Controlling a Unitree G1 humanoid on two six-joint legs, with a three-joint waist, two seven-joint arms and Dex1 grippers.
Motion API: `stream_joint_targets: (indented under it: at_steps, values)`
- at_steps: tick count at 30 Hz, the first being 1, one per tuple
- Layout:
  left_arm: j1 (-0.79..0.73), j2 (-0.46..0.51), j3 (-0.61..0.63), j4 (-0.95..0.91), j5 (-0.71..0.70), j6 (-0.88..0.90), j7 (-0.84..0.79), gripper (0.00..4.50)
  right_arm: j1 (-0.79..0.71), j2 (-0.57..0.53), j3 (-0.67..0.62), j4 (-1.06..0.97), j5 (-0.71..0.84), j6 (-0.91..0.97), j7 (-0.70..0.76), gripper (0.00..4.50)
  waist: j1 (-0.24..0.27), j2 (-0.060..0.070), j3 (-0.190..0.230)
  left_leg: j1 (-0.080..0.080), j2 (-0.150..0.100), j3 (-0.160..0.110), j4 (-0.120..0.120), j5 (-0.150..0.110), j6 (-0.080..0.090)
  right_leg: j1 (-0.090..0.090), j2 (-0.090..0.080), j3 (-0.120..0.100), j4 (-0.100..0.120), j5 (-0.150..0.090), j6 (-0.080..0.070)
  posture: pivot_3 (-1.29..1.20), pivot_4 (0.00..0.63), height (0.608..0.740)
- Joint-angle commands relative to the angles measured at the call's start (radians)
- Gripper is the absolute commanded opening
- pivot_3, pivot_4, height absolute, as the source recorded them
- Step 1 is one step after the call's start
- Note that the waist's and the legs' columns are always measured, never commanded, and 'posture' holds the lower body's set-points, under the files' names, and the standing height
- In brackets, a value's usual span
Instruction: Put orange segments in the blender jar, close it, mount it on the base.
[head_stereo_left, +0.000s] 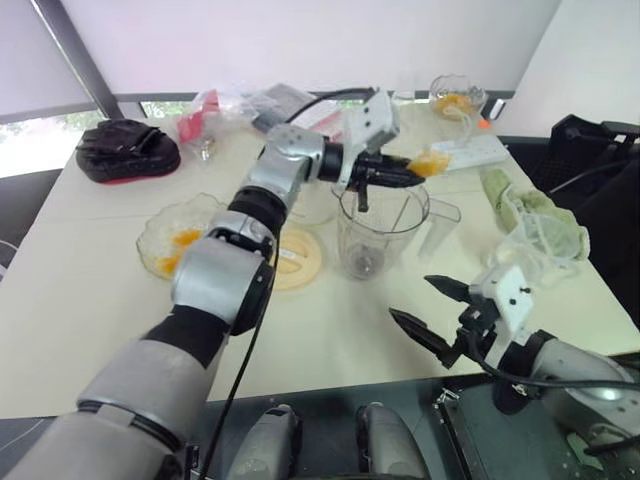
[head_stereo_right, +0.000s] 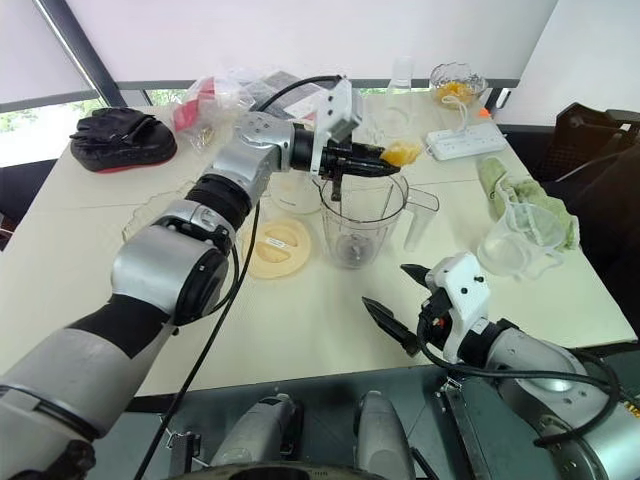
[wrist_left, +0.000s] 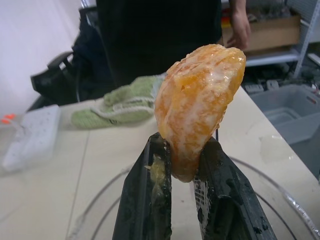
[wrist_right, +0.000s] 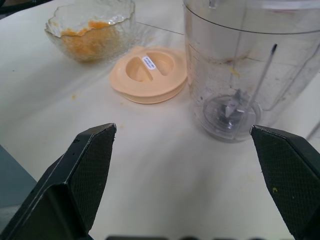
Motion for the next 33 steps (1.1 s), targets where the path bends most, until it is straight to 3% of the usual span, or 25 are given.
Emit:
stream_joint_targets:
  at_steps: [1, 4, 10, 19, 23, 27, 33]
  values:
    - [-0.024, -0.003, -0.004, 0.0, 0.027, -0.034, 0.001, 0.6, 0.008, 0.013, -0.02, -0.052, 0.0, -0.021, -0.023, 4.5, 0.001, 0.0, 0.0, 0.0, 0.0, 0.0, 0.0, 0.0, 0.0, 0.0, 0.0, 0.0, 0.0, 0.0, 0.0, 0.0, 0.15, 0.74]
    - [-0.022, 0.004, 0.005, 0.002, 0.027, -0.033, 0.006, 1.58, 0.015, 0.015, -0.016, -0.055, -0.002, -0.024, -0.03, 4.5, 0.001, 0.0, 0.0, 0.0, 0.0, 0.0, 0.0, 0.0, 0.0, 0.0, 0.0, 0.0, 0.0, 0.0, 0.0, 0.0, 0.15, 0.74]
    - [-0.015, 0.035, 0.019, -0.003, 0.032, -0.039, 0.033, 4.43, 0.0, 0.007, -0.004, -0.039, -0.001, -0.025, -0.025, 4.5, 0.001, 0.0, 0.0, 0.0, 0.0, 0.0, 0.0, 0.0, 0.0, 0.0, 0.0, 0.0, 0.0, 0.0, 0.0, 0.0, 0.15, 0.74]
    - [-0.035, 0.088, 0.102, -0.033, -0.024, -0.019, 0.07, 4.43, -0.046, -0.016, 0.006, 0.004, 0.001, -0.019, 0.02, 4.5, 0.001, 0.0, 0.0, 0.0, 0.0, 0.0, 0.0, 0.0, 0.0, 0.0, 0.0, 0.0, 0.0, 0.0, 0.0, 0.0, 0.15, 0.74]
    - [-0.026, 0.155, 0.175, -0.133, -0.111, 0.055, 0.027, 4.43, -0.048, -0.026, -0.009, 0.021, -0.009, -0.018, 0.03, 4.5, -0.001, 0.0, 0.0, 0.0, 0.0, 0.0, 0.0, 0.0, 0.0, 0.0, 0.0, 0.0, 0.001, 0.0, 0.0, 0.0, 0.15, 0.74]
    - [0.169, 0.26, 0.17, -0.46, -0.175, 0.218, -0.035, 4.43, -0.02, -0.029, -0.063, 0.02, -0.001, -0.017, 0.036, 4.5, -0.007, 0.003, -0.002, 0.001, 0.0, 0.0, -0.001, 0.0, 0.0, -0.001, 0.0, 0.0, 0.001, 0.0, 0.0, 0.0, 0.15, 0.74]
    - [0.679, 0.405, 0.146, -1.105, -0.243, 0.516, 0.063, 4.43, 0.017, -0.021, -0.145, 0.045, -0.046, -0.021, 0.001, 4.5, -0.017, 0.004, -0.001, 0.002, 0.001, 0.0, -0.002, 0.001, -0.002, 0.0, 0.001, 0.004, 0.001, 0.0, 0.0, 0.0, 0.15, 0.74]
